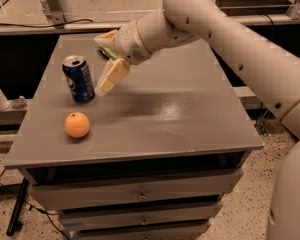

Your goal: Pick pepsi can

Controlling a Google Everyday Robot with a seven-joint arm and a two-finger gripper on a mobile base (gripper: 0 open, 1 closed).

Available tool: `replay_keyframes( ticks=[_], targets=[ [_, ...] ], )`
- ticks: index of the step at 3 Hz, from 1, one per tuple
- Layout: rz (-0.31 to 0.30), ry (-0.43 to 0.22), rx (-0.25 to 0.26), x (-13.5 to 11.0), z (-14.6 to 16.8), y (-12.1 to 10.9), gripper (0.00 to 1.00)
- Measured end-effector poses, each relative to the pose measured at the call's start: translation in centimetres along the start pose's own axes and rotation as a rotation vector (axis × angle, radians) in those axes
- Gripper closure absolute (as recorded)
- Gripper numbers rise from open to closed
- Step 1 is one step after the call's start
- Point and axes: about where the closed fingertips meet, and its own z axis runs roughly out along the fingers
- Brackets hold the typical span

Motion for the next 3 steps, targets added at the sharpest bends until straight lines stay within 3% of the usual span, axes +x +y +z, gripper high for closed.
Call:
replay_keyframes(
  ticks=[1, 2, 3],
  targets=[
    [0.023, -0.090, -0.022, 0.0, 3.7, -1.6, 0.00],
    [0.059, -0.146, -0.045, 0.2, 6.3, -1.9, 0.18],
    [0.117, -0.158, -0.094, -0.1, 7.9, -1.3, 0.42]
  ],
)
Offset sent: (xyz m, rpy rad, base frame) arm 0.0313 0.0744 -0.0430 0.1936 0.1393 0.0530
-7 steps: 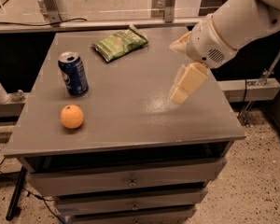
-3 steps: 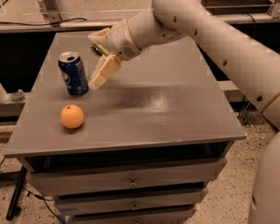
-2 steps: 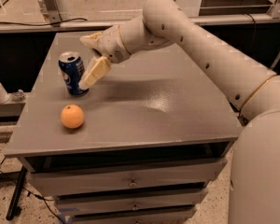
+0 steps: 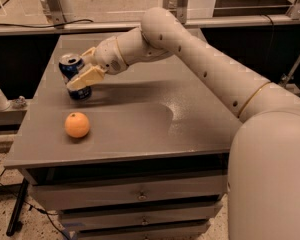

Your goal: Pick pepsi can

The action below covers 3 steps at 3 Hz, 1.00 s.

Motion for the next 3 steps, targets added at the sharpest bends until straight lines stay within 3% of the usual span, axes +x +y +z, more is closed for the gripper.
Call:
replay_keyframes(
  ticks=[1, 2, 3],
  targets=[
    [0.082, 0.009, -0.014, 0.6, -0.1, 0.9, 0.65],
    [0.140, -0.010, 0.033, -0.1, -2.7, 1.0, 0.88],
    [0.128, -0.056, 0.128, -3.8, -7.5, 0.8, 1.00]
  ],
)
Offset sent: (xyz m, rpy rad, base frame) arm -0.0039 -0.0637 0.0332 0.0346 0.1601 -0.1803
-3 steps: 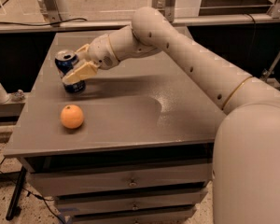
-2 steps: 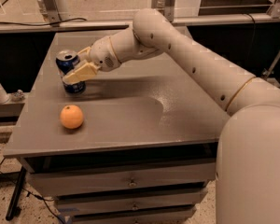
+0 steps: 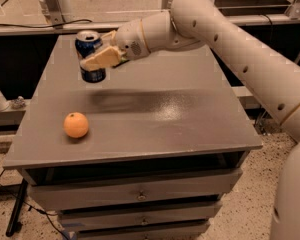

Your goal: Pick pepsi can

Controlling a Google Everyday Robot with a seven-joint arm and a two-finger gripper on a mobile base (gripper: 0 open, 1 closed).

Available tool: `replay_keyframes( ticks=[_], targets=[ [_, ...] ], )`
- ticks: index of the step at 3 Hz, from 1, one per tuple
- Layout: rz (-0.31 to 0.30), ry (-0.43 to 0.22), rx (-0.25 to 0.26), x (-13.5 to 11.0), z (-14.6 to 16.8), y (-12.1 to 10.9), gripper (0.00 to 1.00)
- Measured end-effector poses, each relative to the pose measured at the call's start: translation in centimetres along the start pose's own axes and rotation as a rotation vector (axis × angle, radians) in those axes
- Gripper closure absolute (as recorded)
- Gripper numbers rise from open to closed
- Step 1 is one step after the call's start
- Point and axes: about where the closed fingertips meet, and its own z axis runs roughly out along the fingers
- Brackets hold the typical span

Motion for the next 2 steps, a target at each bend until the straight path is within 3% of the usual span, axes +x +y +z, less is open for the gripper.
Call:
replay_keyframes(
  ticks=[1, 2],
  targets=[
    [-0.023, -0.086, 0.067, -5.27, -3.76, -0.04, 1.00],
    [-0.024, -0.094, 0.072, -5.68, -4.07, -0.05, 1.00]
  ],
)
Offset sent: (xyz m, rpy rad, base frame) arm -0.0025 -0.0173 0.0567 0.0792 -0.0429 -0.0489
